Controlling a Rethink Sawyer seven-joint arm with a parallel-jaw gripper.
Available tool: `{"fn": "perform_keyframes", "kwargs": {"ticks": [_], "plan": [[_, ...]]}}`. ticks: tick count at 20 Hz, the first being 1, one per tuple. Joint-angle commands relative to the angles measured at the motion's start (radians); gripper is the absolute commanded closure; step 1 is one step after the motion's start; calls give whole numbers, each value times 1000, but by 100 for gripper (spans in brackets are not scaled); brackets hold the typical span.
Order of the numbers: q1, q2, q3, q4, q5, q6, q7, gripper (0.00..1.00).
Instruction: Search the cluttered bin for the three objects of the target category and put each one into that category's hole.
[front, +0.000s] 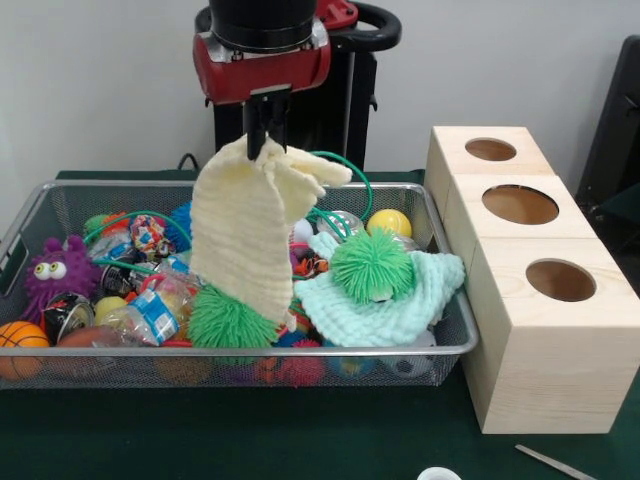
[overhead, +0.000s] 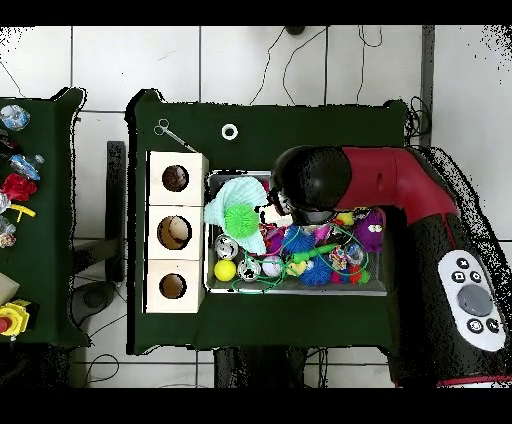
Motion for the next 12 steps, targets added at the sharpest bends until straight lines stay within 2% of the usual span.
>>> {"fn": "perform_keyframes", "kwargs": {"ticks": [1, 5, 6, 8, 10, 12], "plan": [[-57, 61, 16, 35, -42, -14, -142, 100], [-83, 78, 31, 60, -64, -57, -181, 100], [-92, 77, 41, 66, -82, -48, -207, 0], [-98, 80, 42, 71, -69, -70, -184, 0], [-108, 87, 57, 79, -77, -85, -204, 0], [-118, 85, 63, 87, -51, -100, -165, 0]]}}
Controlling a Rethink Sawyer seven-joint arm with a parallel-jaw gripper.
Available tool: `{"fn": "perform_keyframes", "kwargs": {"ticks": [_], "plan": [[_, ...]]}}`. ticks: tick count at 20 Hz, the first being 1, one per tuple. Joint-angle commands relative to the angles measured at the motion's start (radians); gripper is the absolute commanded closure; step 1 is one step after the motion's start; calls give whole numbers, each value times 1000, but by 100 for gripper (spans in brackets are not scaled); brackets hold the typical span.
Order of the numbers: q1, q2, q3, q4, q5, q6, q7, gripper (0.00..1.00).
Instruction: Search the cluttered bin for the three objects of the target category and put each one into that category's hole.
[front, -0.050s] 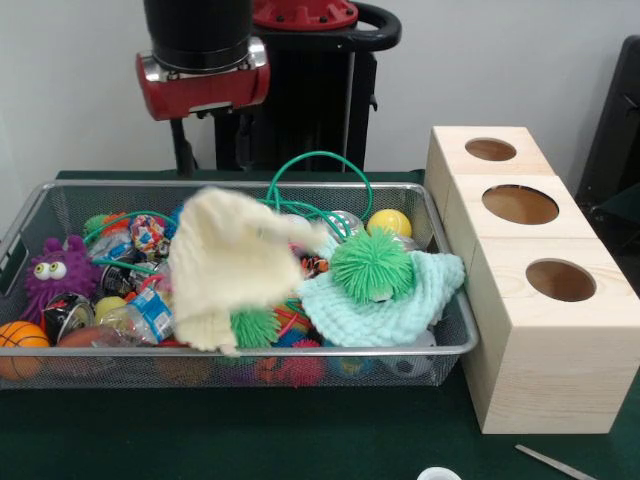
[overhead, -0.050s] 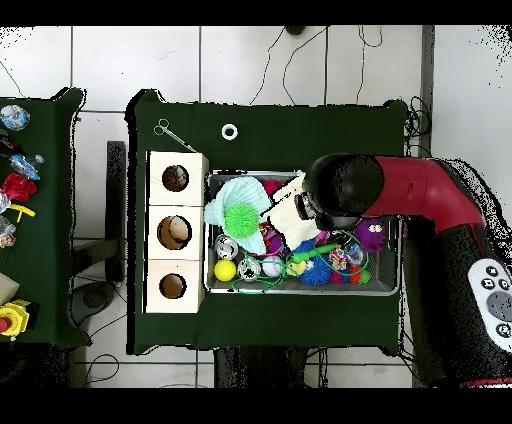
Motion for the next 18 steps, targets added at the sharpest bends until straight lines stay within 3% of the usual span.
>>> {"fn": "perform_keyframes", "kwargs": {"ticks": [1, 9, 13, 18], "plan": [[-34, 46, 64, 79, -26, -81, -159, 0], [-57, 60, 75, 65, -59, -66, -220, 0], [-112, 87, 51, 150, -112, -122, -245, 0], [-196, 161, 80, 156, -193, -151, -384, 0]]}}
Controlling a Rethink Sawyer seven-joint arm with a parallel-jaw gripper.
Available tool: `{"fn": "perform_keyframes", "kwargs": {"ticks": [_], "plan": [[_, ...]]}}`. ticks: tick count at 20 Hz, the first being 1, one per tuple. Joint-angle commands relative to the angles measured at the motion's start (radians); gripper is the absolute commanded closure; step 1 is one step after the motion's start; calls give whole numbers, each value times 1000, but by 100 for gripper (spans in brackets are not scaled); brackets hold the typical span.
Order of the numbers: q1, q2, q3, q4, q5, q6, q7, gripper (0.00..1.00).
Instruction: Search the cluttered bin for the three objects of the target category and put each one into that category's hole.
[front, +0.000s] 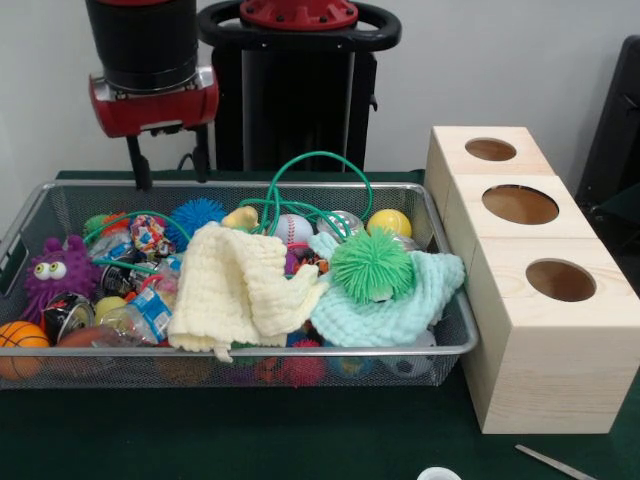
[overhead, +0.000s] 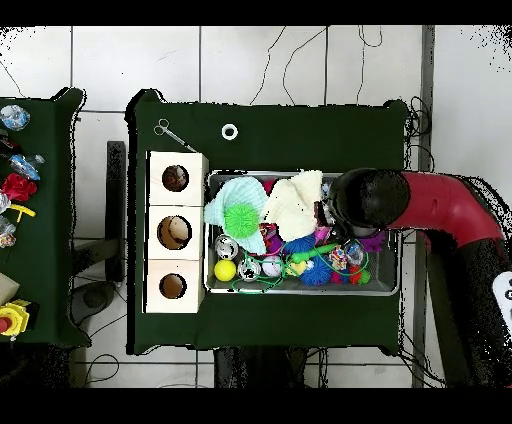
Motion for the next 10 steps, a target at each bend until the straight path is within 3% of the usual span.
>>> {"fn": "perform_keyframes", "kwargs": {"ticks": [1, 4, 10], "plan": [[-118, 146, 57, 109, -165, -88, -400, 0], [-140, 180, 70, 82, -215, -86, -441, 0], [-144, 219, 82, 80, -268, -124, -395, 0]]}}
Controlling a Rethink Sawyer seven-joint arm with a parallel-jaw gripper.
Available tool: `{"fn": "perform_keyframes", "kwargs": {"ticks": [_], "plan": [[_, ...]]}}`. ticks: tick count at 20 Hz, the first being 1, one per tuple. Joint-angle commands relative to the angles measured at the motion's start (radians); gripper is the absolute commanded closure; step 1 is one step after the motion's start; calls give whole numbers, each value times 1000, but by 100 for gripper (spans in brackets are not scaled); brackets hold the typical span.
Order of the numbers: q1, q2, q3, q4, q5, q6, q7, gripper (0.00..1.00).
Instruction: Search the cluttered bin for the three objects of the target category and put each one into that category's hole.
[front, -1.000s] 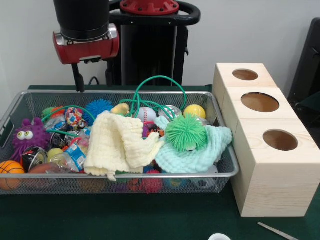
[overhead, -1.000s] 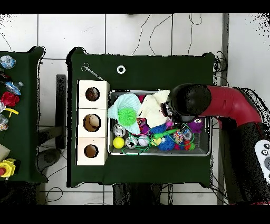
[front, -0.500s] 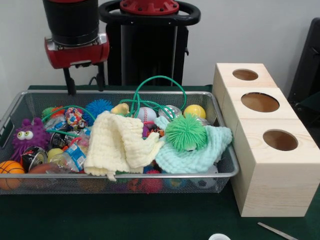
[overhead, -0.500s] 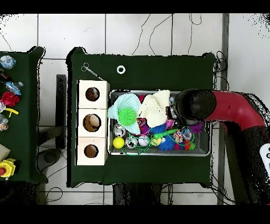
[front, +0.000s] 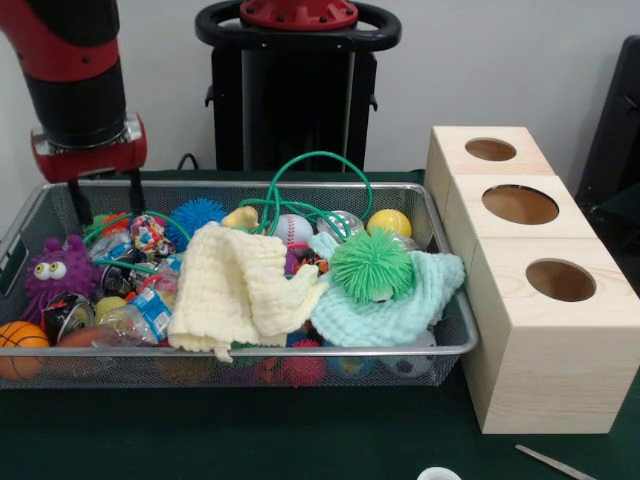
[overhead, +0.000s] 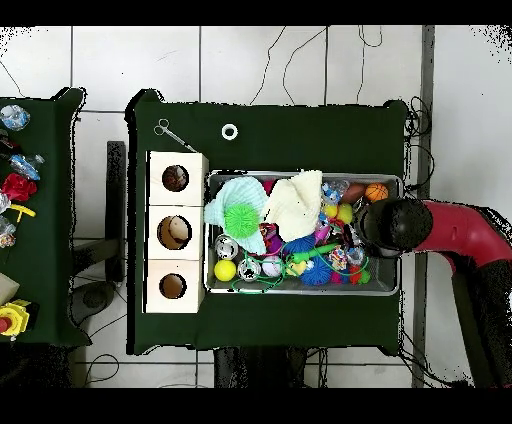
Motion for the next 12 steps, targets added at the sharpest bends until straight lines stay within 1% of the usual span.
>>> {"fn": "perform_keyframes", "kwargs": {"ticks": [1, 5, 12], "plan": [[-2, 99, 67, 71, -114, -71, -320, 0], [9, 87, 82, 89, -130, -81, -311, 0], [19, 33, 105, 127, -98, -45, -267, 0]]}}
